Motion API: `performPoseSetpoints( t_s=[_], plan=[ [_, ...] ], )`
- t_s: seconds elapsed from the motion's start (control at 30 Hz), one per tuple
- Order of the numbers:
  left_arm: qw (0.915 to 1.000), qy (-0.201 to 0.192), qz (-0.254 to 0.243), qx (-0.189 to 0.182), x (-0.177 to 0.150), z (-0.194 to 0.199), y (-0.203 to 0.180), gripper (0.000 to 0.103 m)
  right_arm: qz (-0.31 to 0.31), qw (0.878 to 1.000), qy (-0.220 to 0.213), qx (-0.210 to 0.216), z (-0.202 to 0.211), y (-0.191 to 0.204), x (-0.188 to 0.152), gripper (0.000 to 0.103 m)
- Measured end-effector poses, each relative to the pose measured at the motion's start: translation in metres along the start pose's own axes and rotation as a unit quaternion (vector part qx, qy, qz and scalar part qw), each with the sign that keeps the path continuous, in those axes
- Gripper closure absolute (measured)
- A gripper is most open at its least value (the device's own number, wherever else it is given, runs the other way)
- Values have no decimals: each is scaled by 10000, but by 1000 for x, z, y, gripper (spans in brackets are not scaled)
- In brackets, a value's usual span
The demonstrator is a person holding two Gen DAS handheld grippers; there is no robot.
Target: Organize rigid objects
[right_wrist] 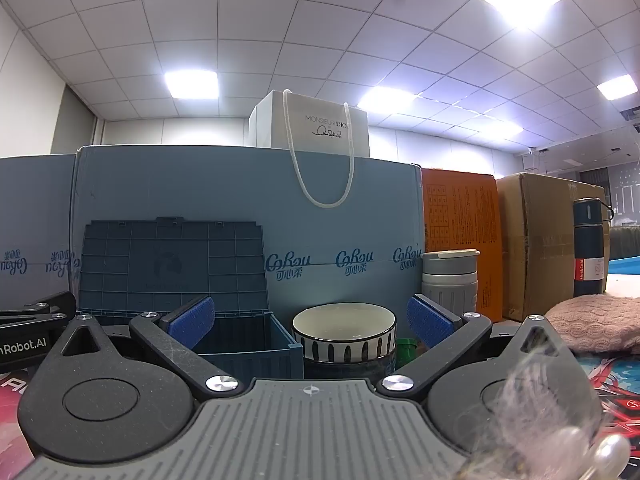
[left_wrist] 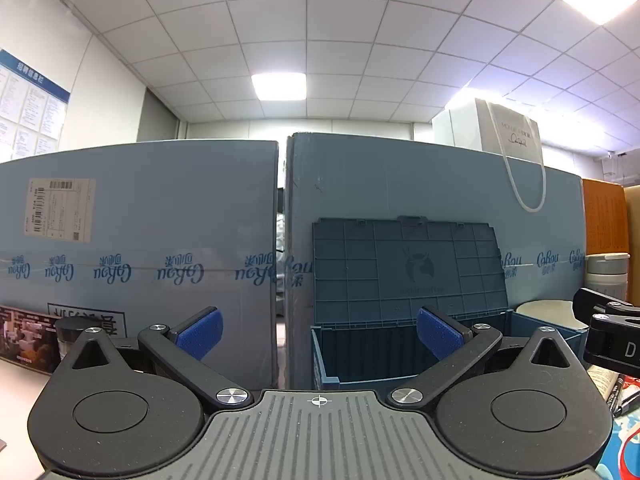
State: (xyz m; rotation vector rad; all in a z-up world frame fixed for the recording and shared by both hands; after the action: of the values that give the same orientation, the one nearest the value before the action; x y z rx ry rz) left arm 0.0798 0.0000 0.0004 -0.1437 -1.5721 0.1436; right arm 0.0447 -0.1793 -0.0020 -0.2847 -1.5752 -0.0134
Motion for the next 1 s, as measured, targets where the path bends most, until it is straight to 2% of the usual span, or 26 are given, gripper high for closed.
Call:
performPoseSetpoints(
  t_s=[1.0],
  plan=[
    [10000,31,-4,5,0,1,1,0,-9,10000,33,0,0,-1,-1,0]
  ],
)
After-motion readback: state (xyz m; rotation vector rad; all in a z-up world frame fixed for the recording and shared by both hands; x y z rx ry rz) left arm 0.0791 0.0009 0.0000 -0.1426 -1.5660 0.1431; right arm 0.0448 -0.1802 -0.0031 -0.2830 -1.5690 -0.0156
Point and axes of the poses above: each gripper's, at about its wrist camera, not at the fingertips, and z roughly against the way its jaws point, y to its left, x to its top, the point moved 8 cm from there along -z, roughly the way its jaws point, and after that the axes turned 11 degrees about z, right-handed, at the moved point
